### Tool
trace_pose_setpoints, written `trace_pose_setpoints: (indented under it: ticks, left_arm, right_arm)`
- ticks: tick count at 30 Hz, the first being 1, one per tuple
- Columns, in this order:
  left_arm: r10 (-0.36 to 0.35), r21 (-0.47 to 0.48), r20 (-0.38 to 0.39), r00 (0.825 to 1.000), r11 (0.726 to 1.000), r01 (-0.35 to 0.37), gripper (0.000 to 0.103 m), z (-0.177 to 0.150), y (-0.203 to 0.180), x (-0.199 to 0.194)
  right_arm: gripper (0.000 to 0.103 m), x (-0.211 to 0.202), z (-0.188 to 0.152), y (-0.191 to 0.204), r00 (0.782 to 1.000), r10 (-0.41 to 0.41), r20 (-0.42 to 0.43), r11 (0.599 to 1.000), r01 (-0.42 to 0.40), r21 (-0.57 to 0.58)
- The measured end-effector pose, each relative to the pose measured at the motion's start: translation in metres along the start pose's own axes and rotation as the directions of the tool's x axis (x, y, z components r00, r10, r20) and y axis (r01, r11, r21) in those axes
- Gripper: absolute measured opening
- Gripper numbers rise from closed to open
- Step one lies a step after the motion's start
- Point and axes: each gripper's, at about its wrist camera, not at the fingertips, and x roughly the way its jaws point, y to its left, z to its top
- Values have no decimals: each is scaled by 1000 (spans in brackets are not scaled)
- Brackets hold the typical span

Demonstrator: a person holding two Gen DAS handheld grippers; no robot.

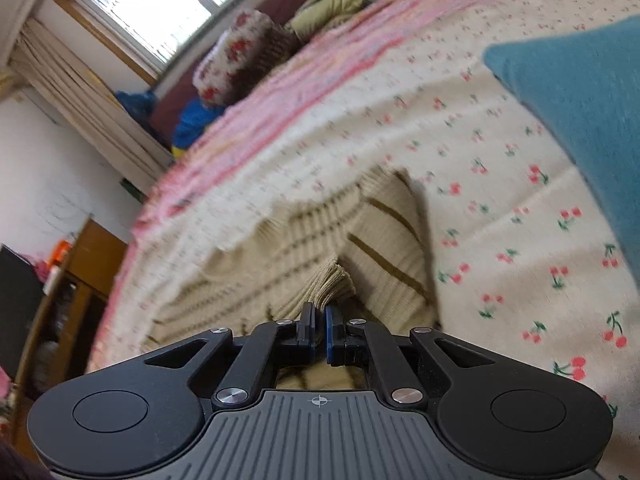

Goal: Fold small clothes

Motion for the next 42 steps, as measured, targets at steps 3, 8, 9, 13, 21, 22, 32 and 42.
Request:
trace_pose_setpoints:
  ticks: [3,8,9,13,21,22,32,42]
  left_arm:
    - [-23,-26,-6,1000,999,23,55,-9,9,-8]
    - [-45,-53,45,998,997,47,54,-3,18,-34]
    - [-46,-56,62,997,997,50,54,0,19,-36]
    - [-54,-82,127,990,995,64,54,17,14,-37]
    - [-15,-39,-17,1000,999,14,57,18,-5,11]
    - [-13,-39,-20,1000,999,12,58,15,-3,11]
    - [-6,-26,-9,1000,1000,5,58,16,-2,-2]
    - [-19,-32,-40,999,999,17,57,-2,20,-33]
  right_arm:
    - [6,3,-2,-4,1000,-19,-1,1000,19,-13]
    - [10,-13,-3,6,997,-61,43,993,65,-101]
    - [10,-18,-4,10,995,-73,68,988,81,-128]
    - [11,-24,-7,28,990,-75,117,969,100,-224]
    - [10,6,-13,26,993,-114,17,952,114,-283]
    - [7,8,-13,21,993,-116,14,955,115,-273]
    - [10,-4,-14,13,988,-149,33,952,152,-265]
    - [11,-42,-24,13,990,-141,28,946,143,-291]
